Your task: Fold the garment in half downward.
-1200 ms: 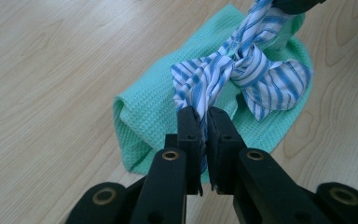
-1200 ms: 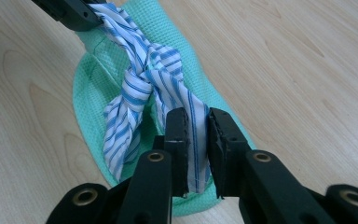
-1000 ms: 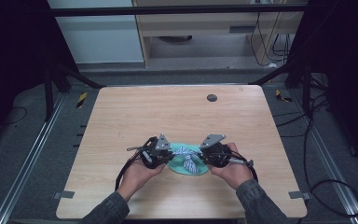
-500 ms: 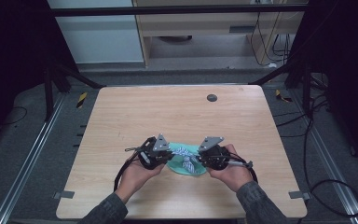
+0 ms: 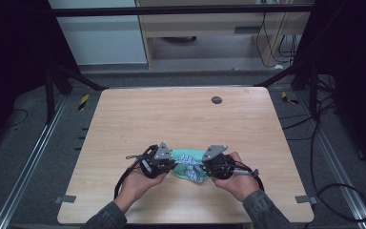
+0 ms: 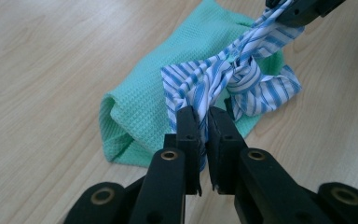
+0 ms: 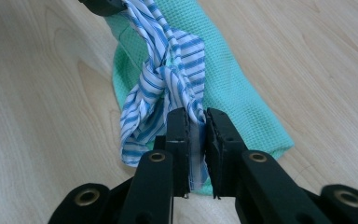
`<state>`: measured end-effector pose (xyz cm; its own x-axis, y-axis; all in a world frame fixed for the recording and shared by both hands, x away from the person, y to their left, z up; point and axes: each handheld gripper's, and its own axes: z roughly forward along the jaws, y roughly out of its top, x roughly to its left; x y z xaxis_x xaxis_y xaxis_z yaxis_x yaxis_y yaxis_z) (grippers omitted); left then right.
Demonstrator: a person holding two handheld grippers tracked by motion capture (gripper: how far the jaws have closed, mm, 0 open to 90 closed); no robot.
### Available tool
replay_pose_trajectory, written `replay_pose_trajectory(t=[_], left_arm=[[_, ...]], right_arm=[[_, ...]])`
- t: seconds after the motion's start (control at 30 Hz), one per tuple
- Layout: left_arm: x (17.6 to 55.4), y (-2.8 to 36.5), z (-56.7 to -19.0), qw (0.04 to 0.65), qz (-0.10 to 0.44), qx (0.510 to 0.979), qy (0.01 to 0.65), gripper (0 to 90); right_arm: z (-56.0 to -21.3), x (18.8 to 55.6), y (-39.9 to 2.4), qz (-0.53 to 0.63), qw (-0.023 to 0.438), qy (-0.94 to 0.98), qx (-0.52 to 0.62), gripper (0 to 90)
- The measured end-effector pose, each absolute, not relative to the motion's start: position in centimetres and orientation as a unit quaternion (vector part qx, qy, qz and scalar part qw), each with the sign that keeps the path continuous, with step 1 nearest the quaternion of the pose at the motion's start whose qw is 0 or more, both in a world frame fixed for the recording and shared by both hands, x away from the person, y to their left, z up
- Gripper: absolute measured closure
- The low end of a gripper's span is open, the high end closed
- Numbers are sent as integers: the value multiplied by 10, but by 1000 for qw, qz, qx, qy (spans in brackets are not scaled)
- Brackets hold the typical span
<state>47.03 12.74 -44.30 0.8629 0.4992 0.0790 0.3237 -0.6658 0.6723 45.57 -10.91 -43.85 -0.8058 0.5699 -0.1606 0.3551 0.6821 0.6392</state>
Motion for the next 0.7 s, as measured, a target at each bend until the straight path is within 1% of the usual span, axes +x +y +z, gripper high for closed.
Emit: replay_pose_trajectory(t=[0.07, 0.13, 0.17, 0.23, 0.33, 0.37, 0.4, 0.43, 0.53, 0.57, 0.7], left_arm=[[469, 128, -443, 336, 129, 905, 226, 818], [468, 130, -444, 334, 128, 906, 227, 758], [467, 131, -445, 334, 132, 904, 232, 703], [467, 131, -445, 331, 135, 905, 232, 628], [465, 133, -447, 330, 137, 905, 230, 544], [465, 134, -447, 331, 139, 904, 231, 544], [466, 134, -448, 331, 137, 904, 232, 501], [466, 135, -449, 332, 135, 903, 234, 480], [469, 134, -450, 336, 126, 903, 238, 431], [471, 133, -452, 335, 113, 905, 238, 418], [471, 129, -456, 325, 106, 911, 232, 420]], right_arm=[[-439, 454, -109, 304, 175, 901, 254, 804], [-440, 451, -109, 304, 173, 902, 252, 809], [-439, 451, -108, 304, 172, 903, 250, 810], [-439, 450, -108, 303, 172, 903, 251, 811], [-435, 450, -107, 302, 175, 904, 247, 813], [-435, 450, -107, 302, 175, 904, 247, 813], [-434, 450, -107, 302, 175, 904, 247, 813], [-433, 450, -107, 302, 176, 904, 246, 813], [-431, 448, -107, 302, 176, 904, 245, 808], [-431, 448, -107, 303, 175, 905, 242, 808], [-431, 445, -107, 303, 171, 906, 240, 803]])
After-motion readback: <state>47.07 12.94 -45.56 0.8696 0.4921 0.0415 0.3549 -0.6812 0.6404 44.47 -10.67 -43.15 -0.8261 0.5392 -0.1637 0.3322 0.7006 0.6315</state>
